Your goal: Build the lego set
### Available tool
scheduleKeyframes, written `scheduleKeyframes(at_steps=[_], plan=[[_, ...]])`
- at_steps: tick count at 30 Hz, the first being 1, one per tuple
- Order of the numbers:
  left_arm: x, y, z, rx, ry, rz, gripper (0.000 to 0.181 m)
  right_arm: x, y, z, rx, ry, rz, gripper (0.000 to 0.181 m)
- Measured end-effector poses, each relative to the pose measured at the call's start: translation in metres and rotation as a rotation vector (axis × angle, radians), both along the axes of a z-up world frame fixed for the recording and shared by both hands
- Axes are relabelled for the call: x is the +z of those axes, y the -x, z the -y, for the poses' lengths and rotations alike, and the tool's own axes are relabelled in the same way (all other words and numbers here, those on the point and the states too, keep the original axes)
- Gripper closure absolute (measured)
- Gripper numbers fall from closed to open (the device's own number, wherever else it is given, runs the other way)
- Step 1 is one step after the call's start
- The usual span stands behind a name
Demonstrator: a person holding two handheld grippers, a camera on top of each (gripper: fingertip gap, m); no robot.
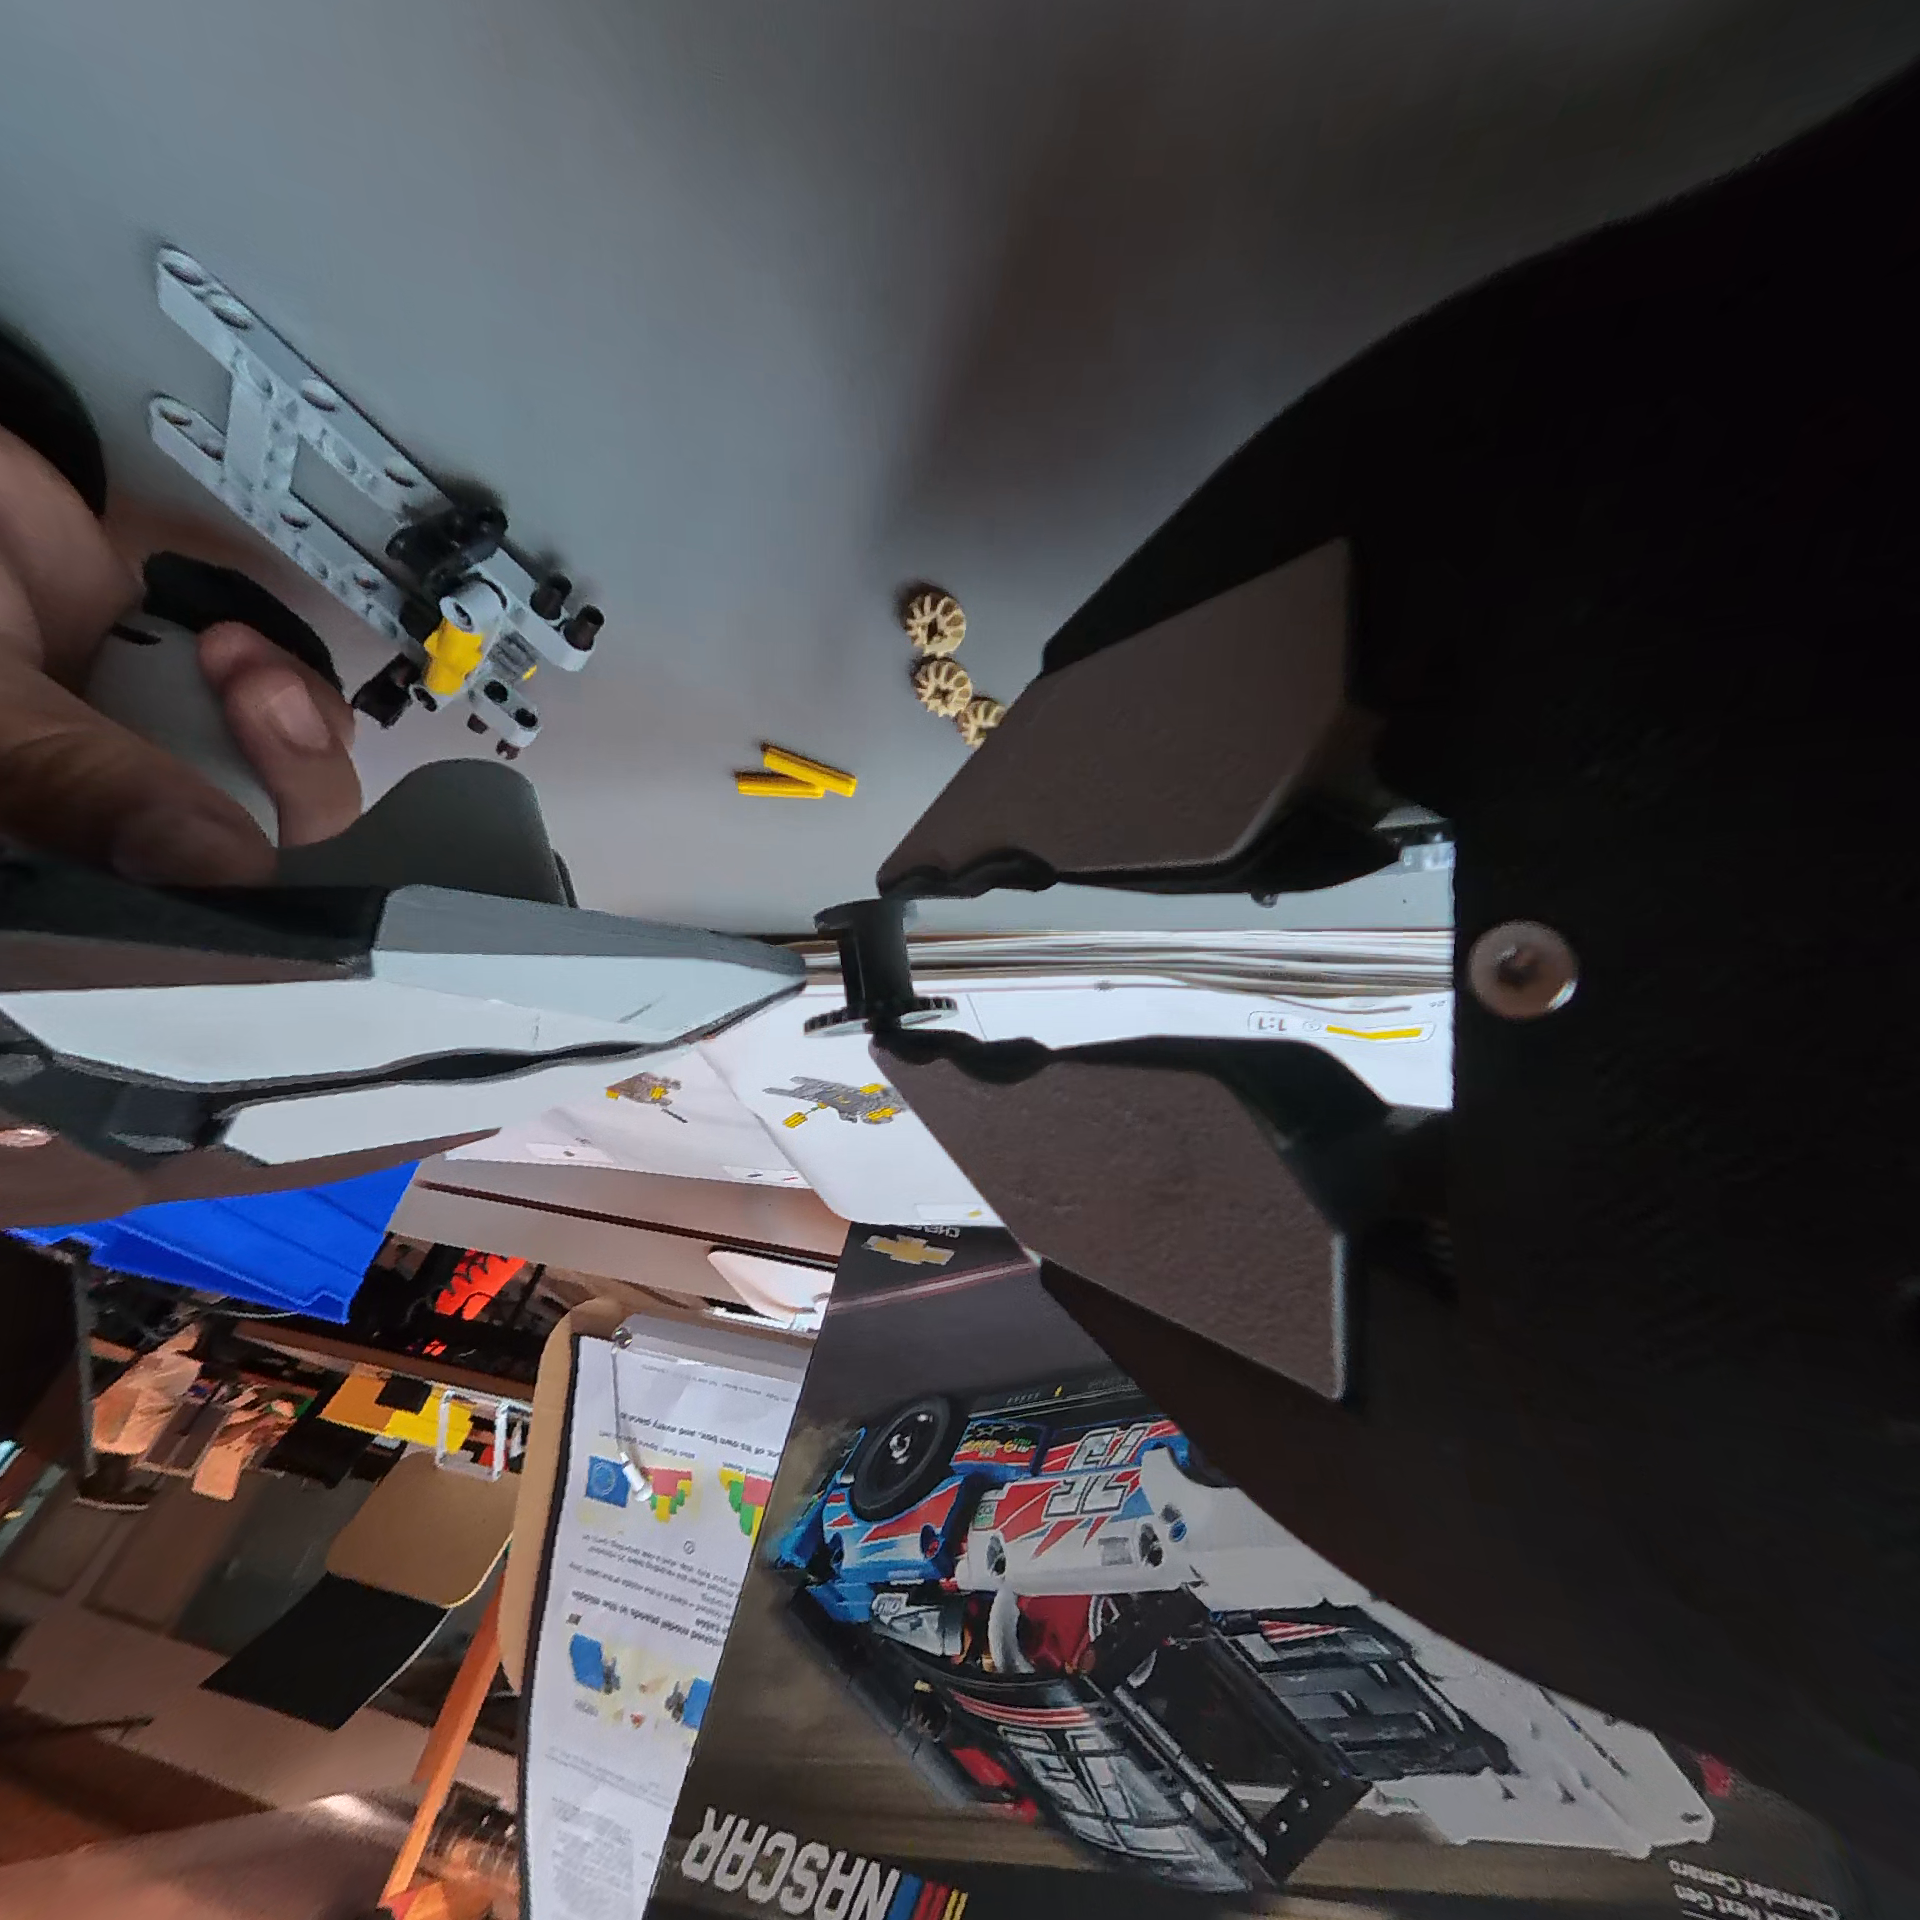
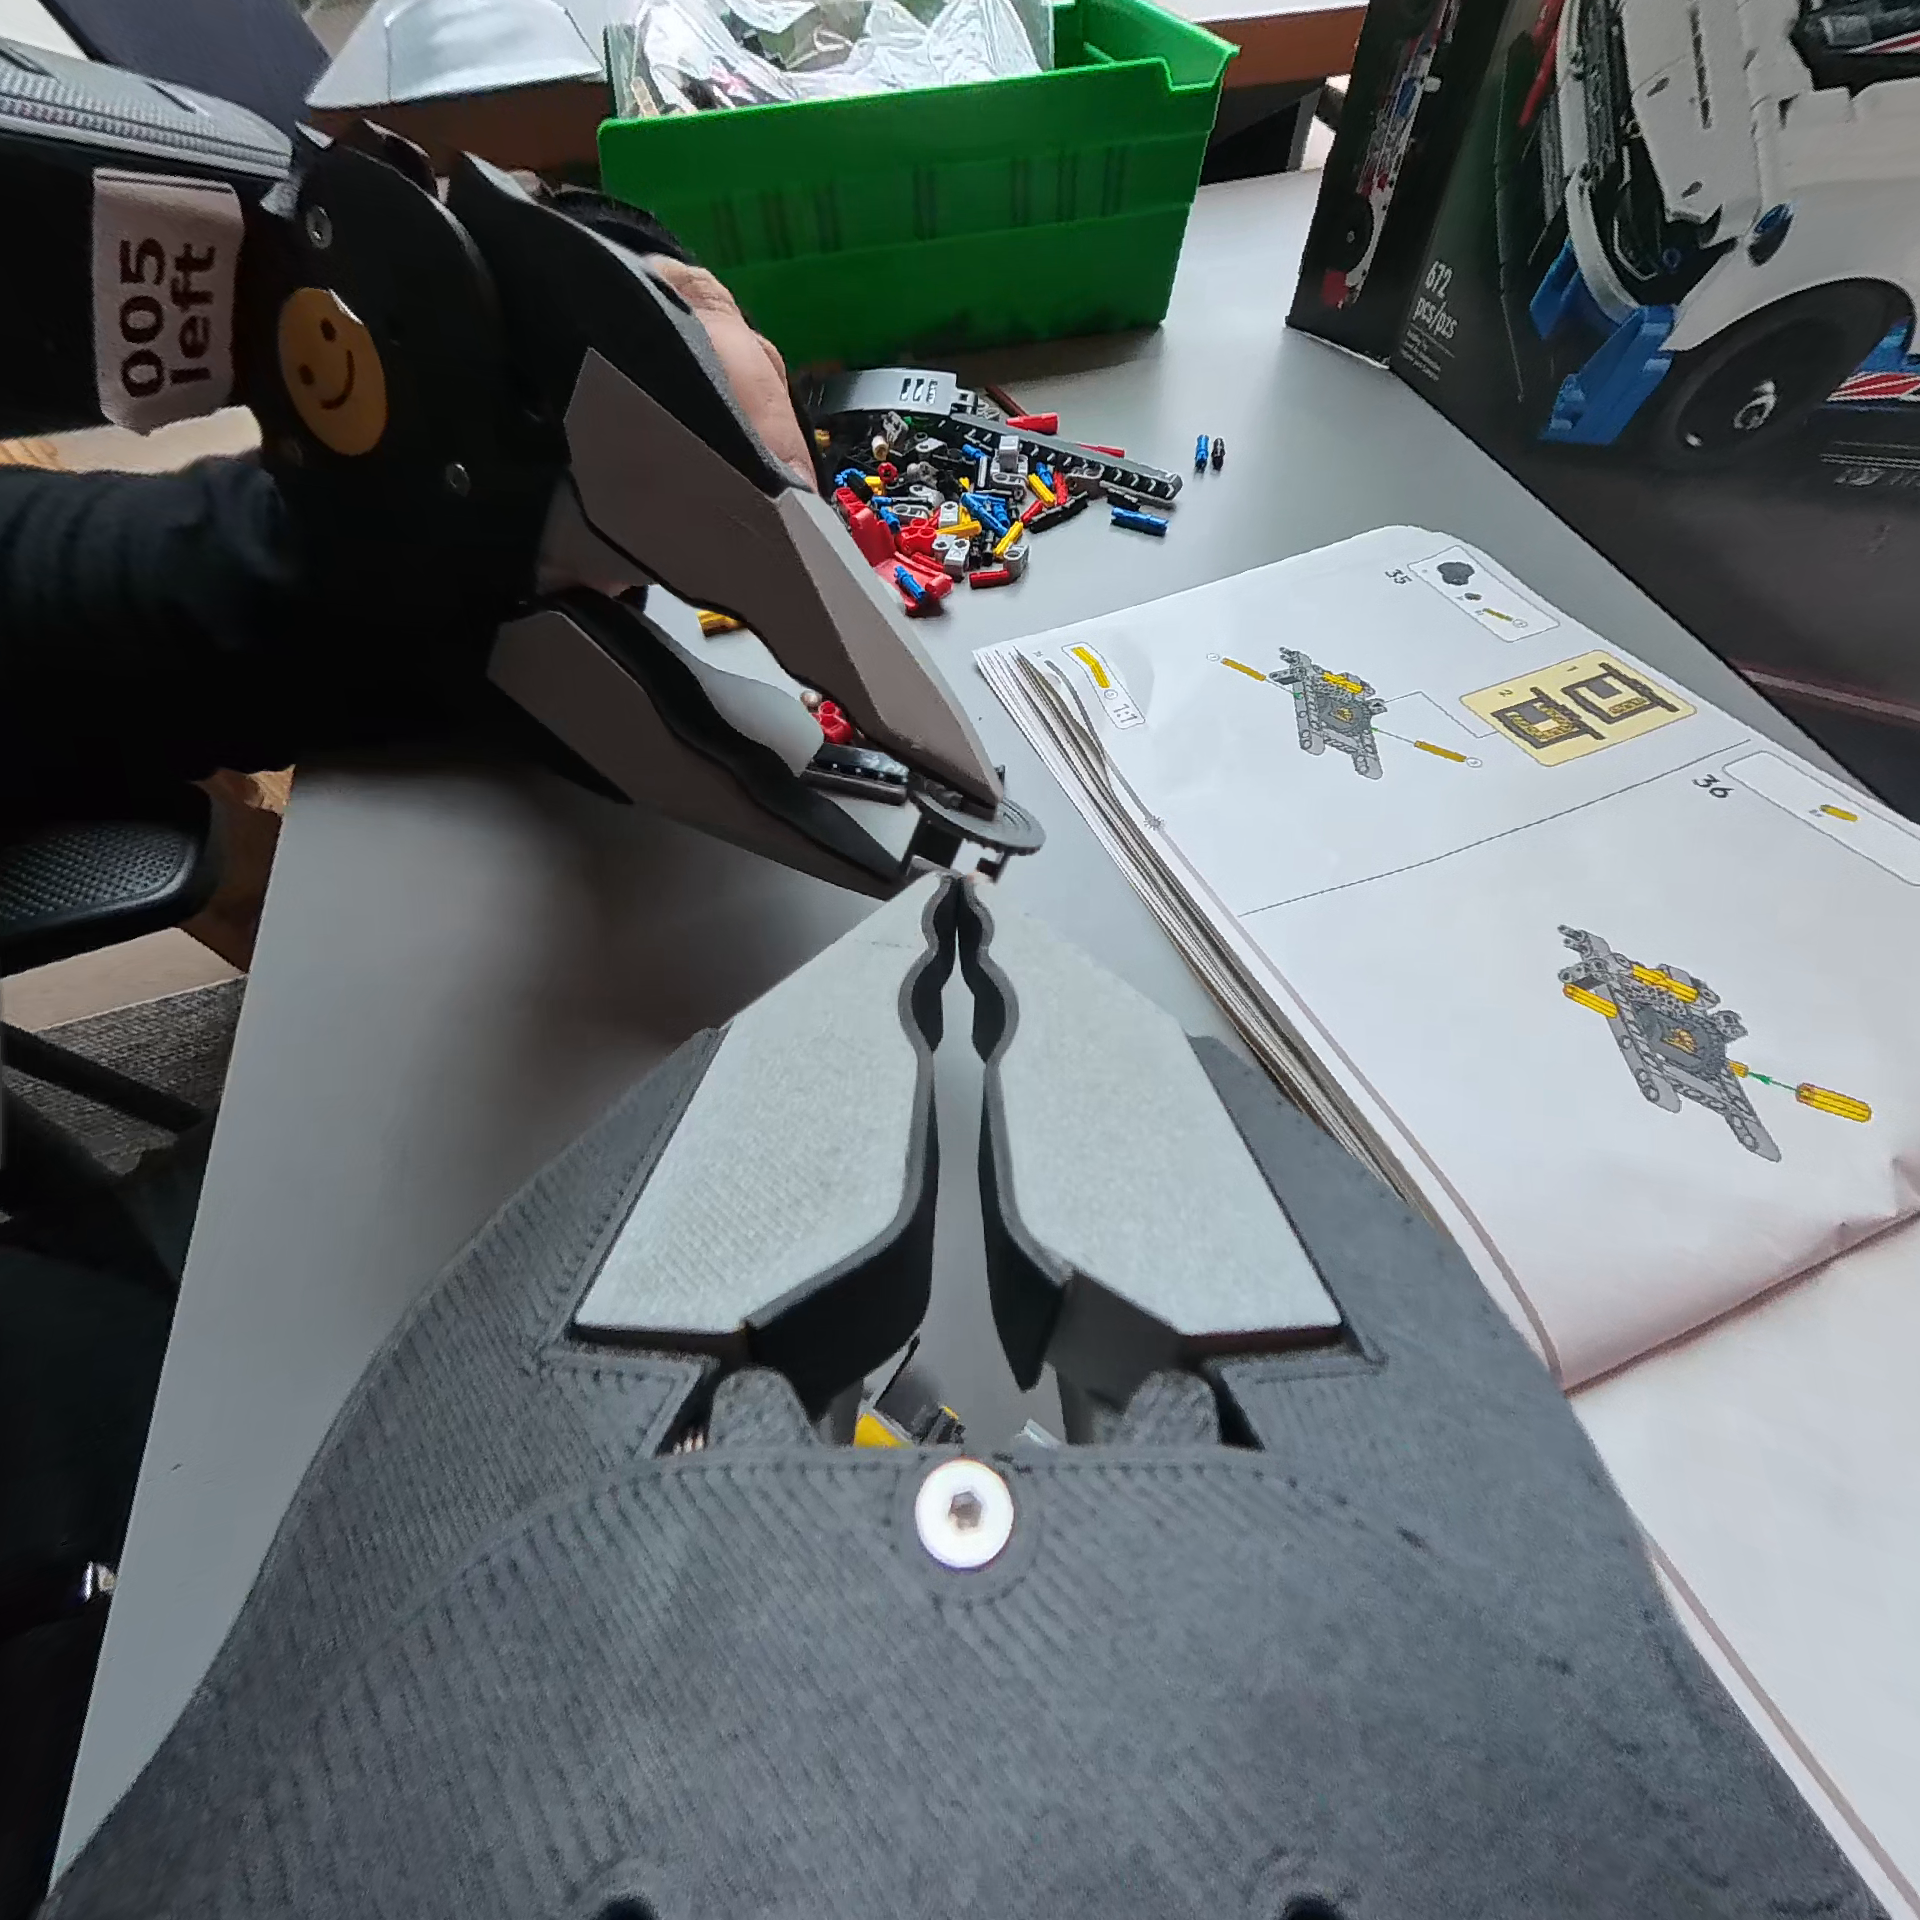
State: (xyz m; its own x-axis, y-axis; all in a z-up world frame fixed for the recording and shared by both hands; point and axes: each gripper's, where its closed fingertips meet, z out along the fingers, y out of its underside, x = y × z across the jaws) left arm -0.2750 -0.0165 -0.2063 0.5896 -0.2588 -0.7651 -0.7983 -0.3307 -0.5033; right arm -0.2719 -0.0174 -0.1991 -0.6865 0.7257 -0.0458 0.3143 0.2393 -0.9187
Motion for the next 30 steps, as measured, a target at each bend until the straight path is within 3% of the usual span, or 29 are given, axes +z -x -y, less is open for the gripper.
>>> scheduleKeyframes(at_steps=[1,7,13,16,25,30], plan=[[-0.002,0.000,0.000,0.006,0.014,0.001,0.159,-0.001,0.000,0.001,0.004,-0.005,0.006,0.181],[-0.009,0.017,0.013,0.060,0.066,-0.015,0.159,-0.020,-0.005,0.002,0.047,-0.114,0.060,0.181],[-0.038,0.019,0.032,0.071,0.209,-0.037,0.158,-0.057,-0.027,0.025,0.176,-0.289,0.171,0.173],[-0.050,0.015,0.035,0.070,0.253,-0.093,0.159,-0.056,-0.025,0.027,0.167,-0.312,0.138,0.171],[-0.050,0.008,0.036,0.071,0.261,-0.241,0.158,-0.055,-0.020,0.024,0.153,-0.277,0.149,0.172],[-0.049,0.000,0.040,0.053,0.287,-0.181,0.155,-0.058,-0.020,0.024,0.155,-0.303,0.146,0.169]])
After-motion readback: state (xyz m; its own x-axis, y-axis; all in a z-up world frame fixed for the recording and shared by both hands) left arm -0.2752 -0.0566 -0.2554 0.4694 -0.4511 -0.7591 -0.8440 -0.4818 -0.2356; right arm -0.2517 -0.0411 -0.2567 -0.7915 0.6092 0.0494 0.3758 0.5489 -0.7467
